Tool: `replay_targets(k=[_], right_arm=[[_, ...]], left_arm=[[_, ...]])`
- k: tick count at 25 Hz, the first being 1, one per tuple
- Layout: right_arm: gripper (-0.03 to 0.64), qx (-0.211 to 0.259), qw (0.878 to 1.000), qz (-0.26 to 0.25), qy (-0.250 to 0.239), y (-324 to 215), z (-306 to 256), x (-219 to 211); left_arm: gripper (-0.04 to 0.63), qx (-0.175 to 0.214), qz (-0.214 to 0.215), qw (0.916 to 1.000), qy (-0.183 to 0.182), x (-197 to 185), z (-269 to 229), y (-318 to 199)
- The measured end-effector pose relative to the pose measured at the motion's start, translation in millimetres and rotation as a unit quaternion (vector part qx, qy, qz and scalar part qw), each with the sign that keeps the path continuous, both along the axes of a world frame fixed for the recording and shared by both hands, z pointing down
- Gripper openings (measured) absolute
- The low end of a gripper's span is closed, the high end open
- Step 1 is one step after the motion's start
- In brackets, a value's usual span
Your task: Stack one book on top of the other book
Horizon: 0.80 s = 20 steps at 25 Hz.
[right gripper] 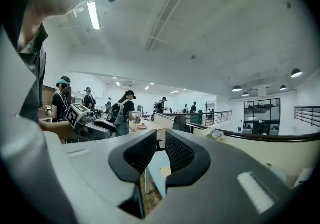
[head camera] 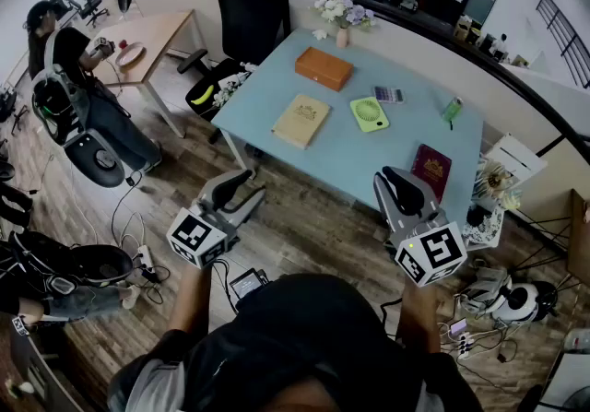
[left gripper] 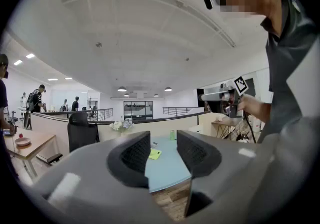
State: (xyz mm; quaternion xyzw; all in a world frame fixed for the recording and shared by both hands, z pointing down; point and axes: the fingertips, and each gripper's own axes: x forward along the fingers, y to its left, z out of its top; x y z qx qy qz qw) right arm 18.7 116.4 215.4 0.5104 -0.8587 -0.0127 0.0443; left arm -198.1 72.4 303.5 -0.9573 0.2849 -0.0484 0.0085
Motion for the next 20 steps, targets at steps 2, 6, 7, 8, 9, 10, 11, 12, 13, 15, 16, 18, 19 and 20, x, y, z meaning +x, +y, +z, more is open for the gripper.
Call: replay_targets(k=[2, 6, 7, 8, 9, 10, 11, 12, 13, 15, 16, 18, 19, 20], right_arm=[[0.038, -0.001, 1.000, 0.001, 0.002, -3.0, 3.0, -12.0], [0.038, -0.005, 1.000, 0.006, 0.009, -5.2, 6.8, -30.9], [0.038, -0.006, 1.000, 0.008, 0.011, -4.6, 7.2, -33.5], [0.038, -0.008, 1.000, 0.011, 0.013, -3.8, 7.9, -35.7], [0.038, -0.010, 1.000, 0.013, 0.014, -2.9, 9.0, -37.9], [0.038, -0.011, 1.000, 0.015, 0.015, -2.0, 10.2, -40.5], [0.038, -0.013, 1.000, 0.017, 0.016, -1.1, 11.3, -43.4], [0.038, -0.015, 1.000, 0.018, 0.017, -0.3, 12.2, -46.2], [0.038, -0.016, 1.000, 0.020, 0.017, 0.5, 12.8, -48.8], [0.038, -0.018, 0.999, 0.023, 0.014, 2.3, 13.1, -53.2], [0.038, -0.020, 0.999, 0.024, 0.013, 3.5, 13.2, -55.2], [0.038, -0.024, 0.999, 0.029, 0.009, 6.5, 13.4, -58.3], [0.038, -0.025, 0.999, 0.033, 0.005, 8.2, 13.3, -59.2], [0.038, -0.026, 0.999, 0.037, 0.001, 10.1, 12.9, -59.8]], left_arm=[[0.219, 0.003, 0.004, 1.0000, -0.001, -9.5, 2.9, -5.1], [0.219, 0.001, 0.009, 1.0000, 0.003, -25.2, 7.7, -11.2], [0.219, -0.002, 0.011, 0.9999, 0.008, -27.2, 8.5, -11.3], [0.219, -0.006, 0.014, 0.9998, 0.014, -28.6, 9.4, -11.1], [0.219, -0.008, 0.016, 0.9997, 0.018, -29.9, 10.8, -10.6], [0.219, -0.009, 0.019, 0.9996, 0.018, -31.5, 12.2, -10.0], [0.219, -0.011, 0.021, 0.9996, 0.016, -33.2, 13.4, -9.1], [0.219, -0.014, 0.023, 0.9995, 0.015, -34.7, 13.7, -8.0], [0.219, -0.015, 0.023, 0.9995, 0.014, -36.4, 13.9, -7.6], [0.219, -0.008, 0.026, 0.9995, 0.015, -40.9, 15.6, -8.5], [0.219, -0.005, 0.028, 0.9995, 0.016, -42.5, 15.8, -8.3], [0.219, -0.008, 0.032, 0.9993, 0.017, -44.4, 14.7, -5.9], [0.219, -0.013, 0.035, 0.9992, 0.017, -44.7, 13.8, -4.0], [0.219, -0.017, 0.037, 0.9990, 0.017, -45.4, 13.8, -2.3]])
